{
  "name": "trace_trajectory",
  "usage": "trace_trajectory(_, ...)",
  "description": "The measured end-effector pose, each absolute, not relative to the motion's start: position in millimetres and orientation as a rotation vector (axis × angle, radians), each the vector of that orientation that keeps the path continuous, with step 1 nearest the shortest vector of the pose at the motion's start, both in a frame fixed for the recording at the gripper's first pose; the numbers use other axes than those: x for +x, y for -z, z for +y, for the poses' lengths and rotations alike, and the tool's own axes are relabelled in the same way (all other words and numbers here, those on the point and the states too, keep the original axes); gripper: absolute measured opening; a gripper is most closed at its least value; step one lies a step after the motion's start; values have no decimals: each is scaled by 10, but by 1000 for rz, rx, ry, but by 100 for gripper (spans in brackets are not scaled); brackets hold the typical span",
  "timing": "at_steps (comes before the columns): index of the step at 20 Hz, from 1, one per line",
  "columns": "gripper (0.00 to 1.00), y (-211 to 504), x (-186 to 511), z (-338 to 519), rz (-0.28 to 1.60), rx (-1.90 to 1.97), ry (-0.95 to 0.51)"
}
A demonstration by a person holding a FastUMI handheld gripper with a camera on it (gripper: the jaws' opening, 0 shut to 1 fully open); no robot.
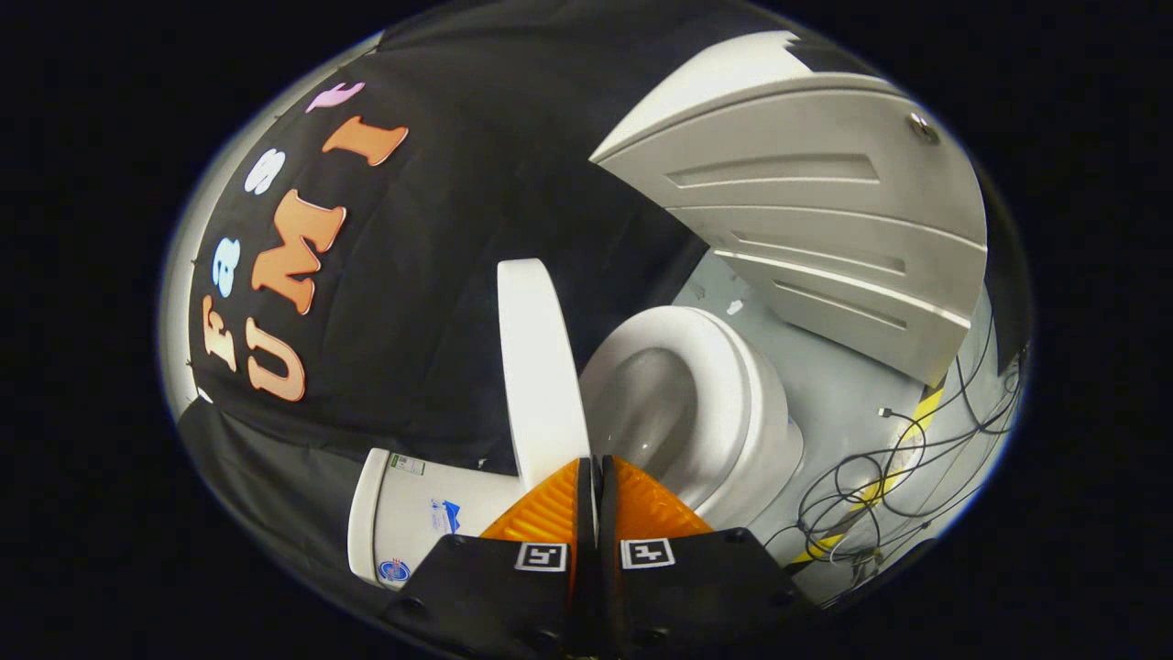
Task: Open the toilet lid.
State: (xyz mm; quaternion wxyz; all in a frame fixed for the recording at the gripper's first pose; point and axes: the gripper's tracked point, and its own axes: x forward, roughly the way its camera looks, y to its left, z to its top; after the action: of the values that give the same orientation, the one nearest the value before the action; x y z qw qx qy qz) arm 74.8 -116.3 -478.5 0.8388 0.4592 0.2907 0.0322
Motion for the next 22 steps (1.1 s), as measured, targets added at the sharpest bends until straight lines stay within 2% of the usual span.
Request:
trace_trajectory(8, 8, 4198, 753, -739, 547, 796, -43)
trace_trajectory(22, 8, 3514, 617, 110, 497, 546, -96)
